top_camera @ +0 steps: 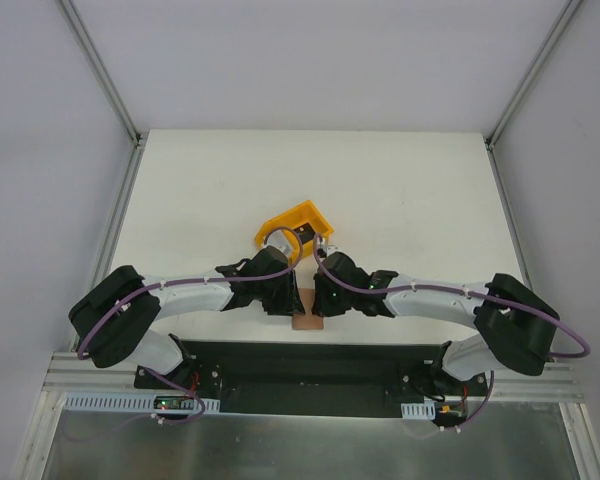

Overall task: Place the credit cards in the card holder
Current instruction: Close the card holder at the center of the board.

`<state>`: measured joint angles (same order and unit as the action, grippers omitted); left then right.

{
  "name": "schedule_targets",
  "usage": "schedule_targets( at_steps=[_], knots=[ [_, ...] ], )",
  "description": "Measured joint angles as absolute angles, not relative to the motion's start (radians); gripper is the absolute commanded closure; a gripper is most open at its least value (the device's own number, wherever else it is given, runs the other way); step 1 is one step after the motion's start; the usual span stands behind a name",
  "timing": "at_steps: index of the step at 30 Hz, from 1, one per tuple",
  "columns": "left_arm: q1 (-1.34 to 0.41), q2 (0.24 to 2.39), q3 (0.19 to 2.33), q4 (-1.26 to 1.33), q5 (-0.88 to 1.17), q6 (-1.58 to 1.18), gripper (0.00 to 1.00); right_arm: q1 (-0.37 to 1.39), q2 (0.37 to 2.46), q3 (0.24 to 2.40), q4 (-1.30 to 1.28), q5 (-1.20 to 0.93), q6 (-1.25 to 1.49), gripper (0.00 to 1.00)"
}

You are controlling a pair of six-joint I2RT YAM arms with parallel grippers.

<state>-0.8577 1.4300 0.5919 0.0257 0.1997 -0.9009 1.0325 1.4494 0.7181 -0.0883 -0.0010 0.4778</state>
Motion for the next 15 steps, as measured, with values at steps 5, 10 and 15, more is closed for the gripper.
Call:
schedule_targets(
  at_steps=[5,10,15],
  knots=[
    [-0.858,1.43,0.592,0.026,0.2,-0.9,0.65,1.032,1.402,0.718,-0.118,0.032,0.478,0.82],
    [-0.858,1.43,0.592,0.027,0.2,-0.901,0.64,1.018,1.304,0.715,-0.128,0.07,0.479,0.81],
    [-0.858,1.43,0.592,0.027,0.2,-0.9,0.64,0.982,1.267,0.677,-0.125,0.087,0.487,0.81]
  ],
)
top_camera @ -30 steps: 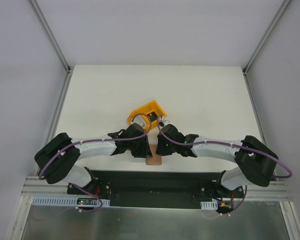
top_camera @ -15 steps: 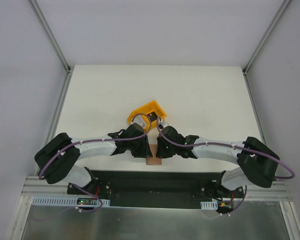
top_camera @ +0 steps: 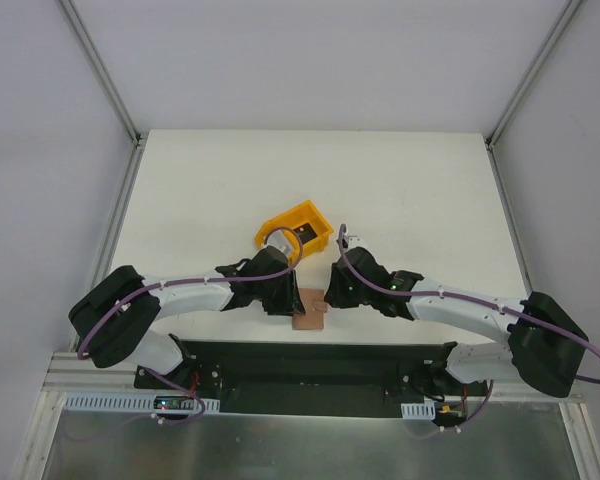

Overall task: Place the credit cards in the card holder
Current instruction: Close the card holder at the center of the board.

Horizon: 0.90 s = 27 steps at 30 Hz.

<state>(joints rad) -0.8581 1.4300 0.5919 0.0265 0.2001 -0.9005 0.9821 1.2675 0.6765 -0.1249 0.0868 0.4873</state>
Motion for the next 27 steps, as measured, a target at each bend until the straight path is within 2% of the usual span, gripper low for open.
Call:
schedule_targets(
  at_steps=[27],
  knots=[
    [-0.858,1.43,0.592,0.027,0.2,-0.901,0.64,0.953,1.394,0.647,-0.041,-0.003,0.484,0.77]
  ],
)
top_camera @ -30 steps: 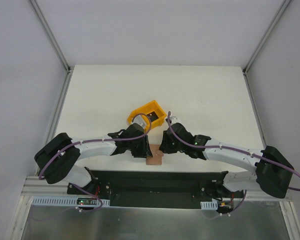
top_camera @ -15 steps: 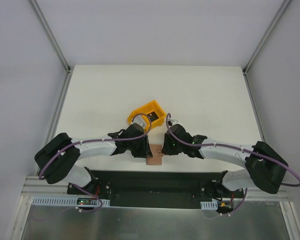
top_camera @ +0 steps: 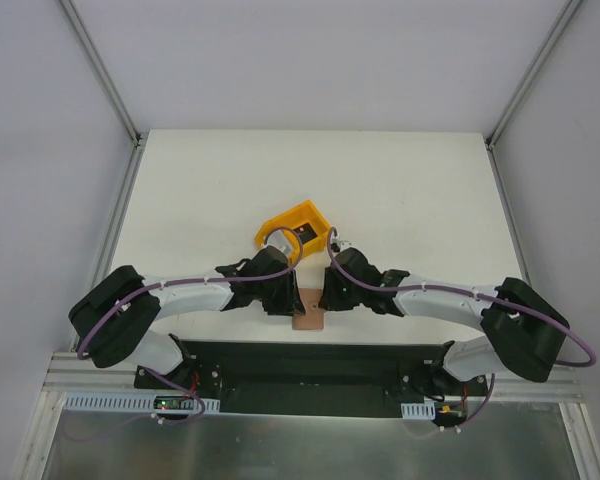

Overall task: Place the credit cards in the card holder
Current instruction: Close the card holder at the center of the board.

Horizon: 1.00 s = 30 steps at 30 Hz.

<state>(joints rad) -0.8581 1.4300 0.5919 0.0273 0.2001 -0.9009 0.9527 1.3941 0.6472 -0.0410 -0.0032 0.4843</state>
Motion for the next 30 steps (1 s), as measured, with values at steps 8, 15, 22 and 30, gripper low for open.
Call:
schedule_targets(
  at_steps=[8,15,22,30],
  knots=[
    [-0.858,1.43,0.592,0.027,0.2,-0.901,0.64,0.952,1.403,0.671,-0.036,-0.018,0.482,0.76],
    [-0.858,1.43,0.592,0.028,0.2,-0.901,0.64,0.953,1.407,0.688,-0.036,-0.024,0.48,0.76],
    [-0.858,1.43,0.592,0.028,0.2,-0.901,0.64,0.956,1.448,0.698,-0.035,-0.039,0.478,0.77],
    [-0.858,1.43,0.592,0.028,0.2,-0.901,0.64,0.966,1.444,0.698,-0.037,-0.03,0.478,0.77]
  ],
)
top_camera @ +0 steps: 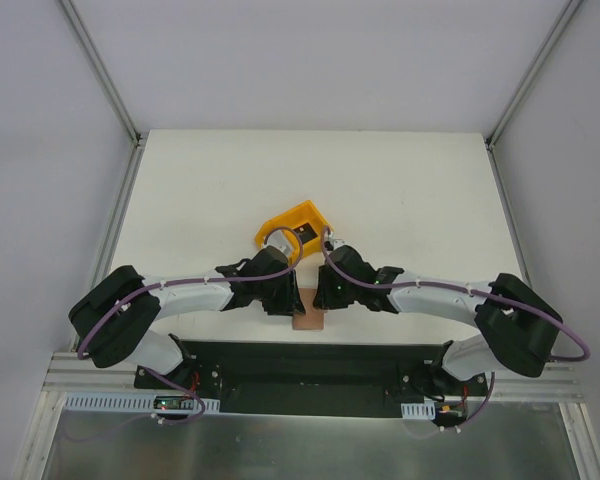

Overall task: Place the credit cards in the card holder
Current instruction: Close the card holder at the center of the board.

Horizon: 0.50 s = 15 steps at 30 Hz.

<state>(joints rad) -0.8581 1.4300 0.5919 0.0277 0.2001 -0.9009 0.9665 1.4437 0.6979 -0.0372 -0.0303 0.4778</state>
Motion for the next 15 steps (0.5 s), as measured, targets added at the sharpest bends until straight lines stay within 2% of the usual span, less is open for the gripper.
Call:
schedule_targets(
  at_steps=[15],
  knots=[
    [-0.858,1.43,0.592,0.028,0.2,-0.901,0.64,0.968,1.334,0.651,-0.058,0.028,0.502,0.79]
  ],
)
